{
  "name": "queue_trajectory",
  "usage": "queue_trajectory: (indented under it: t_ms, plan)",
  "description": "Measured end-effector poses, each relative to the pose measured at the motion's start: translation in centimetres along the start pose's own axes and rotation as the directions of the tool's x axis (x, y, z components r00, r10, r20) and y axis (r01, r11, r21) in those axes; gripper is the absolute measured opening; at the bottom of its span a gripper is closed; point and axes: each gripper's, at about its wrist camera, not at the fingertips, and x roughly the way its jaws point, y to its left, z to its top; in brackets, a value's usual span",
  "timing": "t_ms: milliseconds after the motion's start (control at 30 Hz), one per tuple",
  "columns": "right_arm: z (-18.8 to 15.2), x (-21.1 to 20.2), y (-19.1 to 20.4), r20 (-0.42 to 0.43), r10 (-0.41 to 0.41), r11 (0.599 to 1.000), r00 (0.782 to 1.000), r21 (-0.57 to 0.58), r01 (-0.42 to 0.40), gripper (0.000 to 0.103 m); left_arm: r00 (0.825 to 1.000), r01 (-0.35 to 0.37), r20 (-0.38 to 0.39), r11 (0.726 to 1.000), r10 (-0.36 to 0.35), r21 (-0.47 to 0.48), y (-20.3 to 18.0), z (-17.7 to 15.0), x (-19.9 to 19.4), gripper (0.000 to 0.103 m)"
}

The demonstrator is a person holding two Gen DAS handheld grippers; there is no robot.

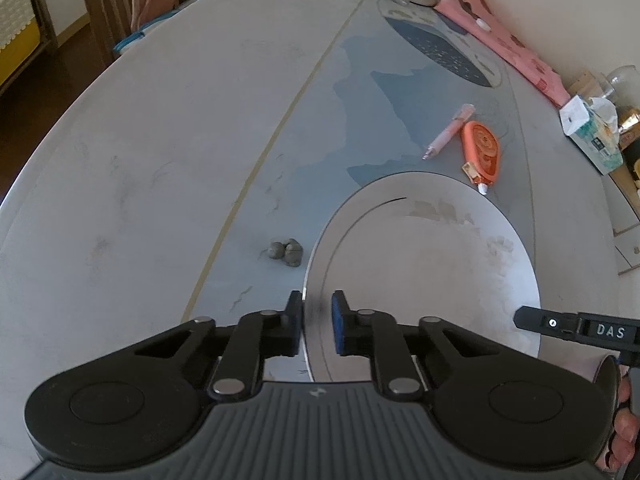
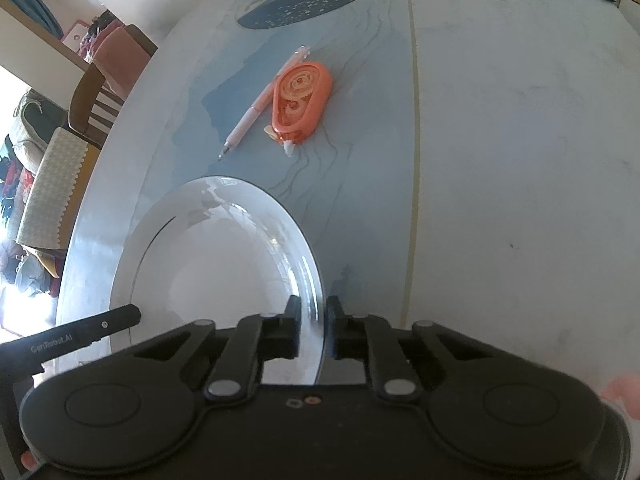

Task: Organize plates and bowls

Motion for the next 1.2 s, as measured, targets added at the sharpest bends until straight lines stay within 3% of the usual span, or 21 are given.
queue_trajectory:
  t_ms: [700,1200]
  plan:
    - [-0.8,-0.6,0.7,0.045,-0.035,0.999,0.998,-0.023,0.036,0.008,0.998,-0.048,0.045,0.997,0.046,0.062,-0.9,-0.3,-0.5,0.007]
    - [-0.8,-0.8,0.1,0.047,-0.015,1.000,0.999,0.011,0.015,0.007,0.999,0.017,0.034,0.999,-0.018,0.030,0.2,0.2,-0.6,0.006]
